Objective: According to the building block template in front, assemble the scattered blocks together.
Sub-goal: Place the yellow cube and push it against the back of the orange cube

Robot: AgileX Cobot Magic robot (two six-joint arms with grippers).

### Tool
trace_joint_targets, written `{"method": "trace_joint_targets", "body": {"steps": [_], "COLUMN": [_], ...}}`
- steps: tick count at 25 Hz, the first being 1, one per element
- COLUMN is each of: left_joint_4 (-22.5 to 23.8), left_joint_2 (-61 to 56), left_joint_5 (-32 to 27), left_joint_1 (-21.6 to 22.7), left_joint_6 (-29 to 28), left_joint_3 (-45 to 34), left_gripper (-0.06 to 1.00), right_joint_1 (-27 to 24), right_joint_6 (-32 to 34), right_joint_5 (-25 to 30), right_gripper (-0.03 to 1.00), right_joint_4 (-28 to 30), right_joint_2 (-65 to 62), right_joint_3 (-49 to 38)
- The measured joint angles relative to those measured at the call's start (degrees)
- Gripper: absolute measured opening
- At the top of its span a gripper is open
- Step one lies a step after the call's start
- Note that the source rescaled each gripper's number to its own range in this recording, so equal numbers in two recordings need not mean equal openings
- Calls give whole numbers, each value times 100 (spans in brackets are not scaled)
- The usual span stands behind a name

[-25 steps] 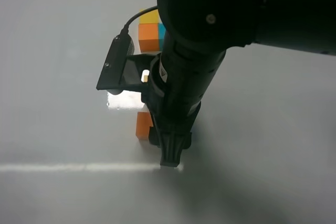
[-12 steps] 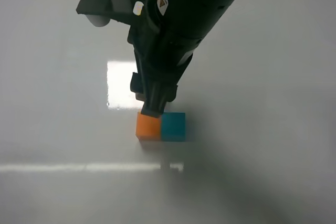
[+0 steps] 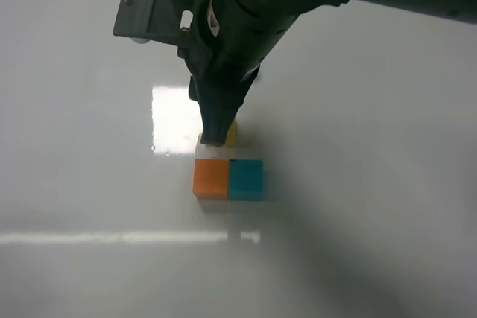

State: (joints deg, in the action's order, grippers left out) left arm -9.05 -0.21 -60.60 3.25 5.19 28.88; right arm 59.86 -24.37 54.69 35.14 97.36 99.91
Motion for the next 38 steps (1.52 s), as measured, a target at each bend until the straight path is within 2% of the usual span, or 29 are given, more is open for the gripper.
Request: {"method": "trace_joint_targets", "body": {"steps": [5, 13, 29, 38], "left_joint_4": [0, 0, 0, 0], "left_joint_2": [0, 0, 0, 0], "left_joint_5": [0, 4, 4, 4], "left_joint_1": [0, 0, 0, 0], "left_joint_6": [-2, 7, 3, 3], "left_joint_3": [0, 0, 0, 0], "left_gripper": [93, 93, 93, 93], "right_joint_1": [-269, -544, -544, -544], "right_joint_6": [0, -5, -731, -990], "right_joint_5": [-124, -245, -22, -15], "right_gripper": [1, 1, 1, 0], "right_joint_4": [18, -1, -1018, -1339], "right_joint_2": [0, 126, 221, 221], "right_joint_3": [0, 6, 6, 6]}}
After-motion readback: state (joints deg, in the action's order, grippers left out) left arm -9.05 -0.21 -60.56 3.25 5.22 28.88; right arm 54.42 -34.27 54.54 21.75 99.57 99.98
